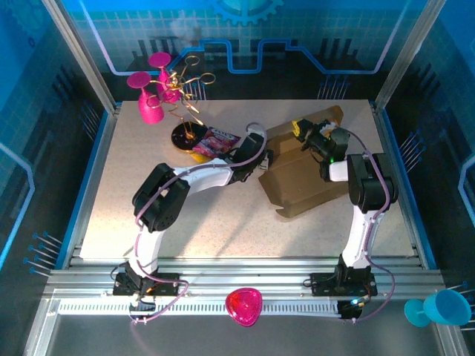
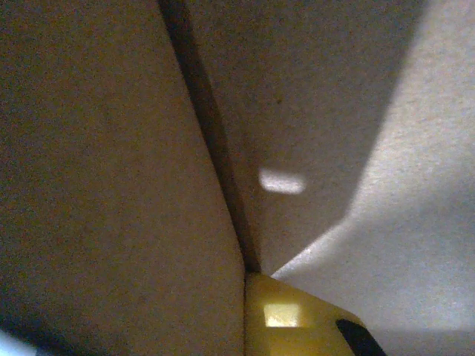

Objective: Fold the paper box

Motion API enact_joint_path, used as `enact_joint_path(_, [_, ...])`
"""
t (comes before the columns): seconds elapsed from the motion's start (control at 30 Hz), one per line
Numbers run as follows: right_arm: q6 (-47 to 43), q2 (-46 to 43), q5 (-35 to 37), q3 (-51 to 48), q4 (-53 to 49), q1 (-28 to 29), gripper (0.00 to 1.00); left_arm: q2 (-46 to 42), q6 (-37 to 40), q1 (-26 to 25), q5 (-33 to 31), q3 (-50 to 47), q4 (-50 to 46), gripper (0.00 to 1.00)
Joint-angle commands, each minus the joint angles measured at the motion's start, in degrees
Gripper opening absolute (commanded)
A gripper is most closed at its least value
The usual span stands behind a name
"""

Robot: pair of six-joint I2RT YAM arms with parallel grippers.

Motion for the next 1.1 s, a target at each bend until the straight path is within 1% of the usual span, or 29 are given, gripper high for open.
enact_joint_path(0.0, [2.28, 1.36, -0.25, -1.59, 4.45, -0.33, 0.0, 2.22, -1.66, -0.58, -6.97, 2.82, -1.86, 0.46])
enact_joint_path(0.07, [2.8, 1.49, -0.01, -1.97, 5.27, -0.35, 0.0, 3.07, -1.64, -0.65, -8.92, 3.82, -2.25, 0.46])
enact_joint_path(0.3, [3.55, 1.41, 0.19, -2.3, 5.83, -0.4, 0.0, 6.4, -2.3, -0.7, -11.89, 7.84, -3.88, 0.46])
enact_joint_path(0.53, [4.52, 2.0, 0.37, -1.33, 6.27, -0.58, 0.0, 10.1, -4.37, -0.69, -15.27, 12.55, -7.24, 0.39])
enact_joint_path(0.83, [5.91, 2.03, 0.64, -0.36, 6.27, -1.2, 0.0, 12.91, -7.95, -0.76, -17.86, 15.84, -10.32, 0.18])
enact_joint_path(0.9, [6.03, 1.74, 0.64, -0.17, 6.1, -1.28, 0.0, 13.25, -9.13, -0.74, -18.28, 16.78, -11.82, 0.09])
enact_joint_path(0.93, [6.09, 1.68, 0.72, -0.17, 5.86, -1.28, 0.0, 13.34, -9.75, -0.75, -18.48, 17.31, -12.9, 0.02])
enact_joint_path(0.97, [6.04, 1.5, 0.81, -0.22, 5.62, -1.3, 0.0, 13.52, -10.63, -0.76, -18.91, 17.88, -14.27, 0.0])
enact_joint_path(1.07, [6.03, 1.15, 1.23, -0.59, 5.24, -1.31, 0.0, 13.45, -12.92, -0.7, -19.74, 18.22, -17.14, 0.0])
